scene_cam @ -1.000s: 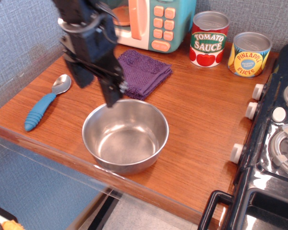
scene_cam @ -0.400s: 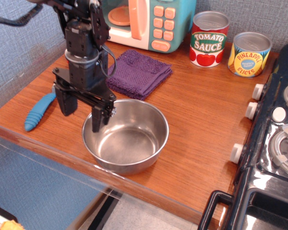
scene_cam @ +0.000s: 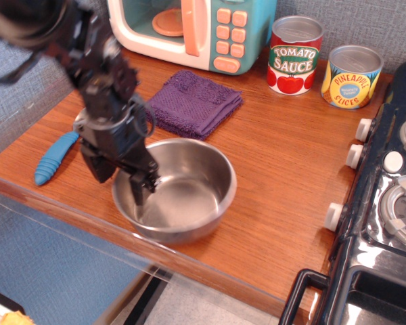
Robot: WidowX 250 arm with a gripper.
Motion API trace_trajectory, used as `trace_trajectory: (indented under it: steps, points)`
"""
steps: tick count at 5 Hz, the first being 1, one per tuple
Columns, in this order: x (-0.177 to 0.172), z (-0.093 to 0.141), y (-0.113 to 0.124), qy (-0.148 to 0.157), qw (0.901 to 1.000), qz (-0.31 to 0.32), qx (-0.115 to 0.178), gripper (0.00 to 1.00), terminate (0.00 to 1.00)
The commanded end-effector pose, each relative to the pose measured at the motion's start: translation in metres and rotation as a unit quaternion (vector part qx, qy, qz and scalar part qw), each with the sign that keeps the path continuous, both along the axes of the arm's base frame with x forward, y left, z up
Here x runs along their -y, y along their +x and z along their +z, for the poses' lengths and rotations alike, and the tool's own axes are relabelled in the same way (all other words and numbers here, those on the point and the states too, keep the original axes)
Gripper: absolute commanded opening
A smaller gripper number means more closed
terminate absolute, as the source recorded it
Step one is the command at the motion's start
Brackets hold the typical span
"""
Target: Place the bowl to the right of the purple towel
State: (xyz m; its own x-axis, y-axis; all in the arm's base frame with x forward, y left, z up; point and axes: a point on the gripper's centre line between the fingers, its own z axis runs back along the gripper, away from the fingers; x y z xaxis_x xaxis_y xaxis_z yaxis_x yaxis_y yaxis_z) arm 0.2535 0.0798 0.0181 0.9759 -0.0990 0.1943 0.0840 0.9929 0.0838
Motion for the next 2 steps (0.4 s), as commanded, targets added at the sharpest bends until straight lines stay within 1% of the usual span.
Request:
trace_trajectory:
  steps: [1,2]
  points:
    - [-0.0047,0.0007,0.0022,-0.013,0.9997,0.001,0.019,1.00,0.00]
    - [-0.0063,0.0032,0.0010,-0.012,0.9997,0.003,0.020,0.00,0.00]
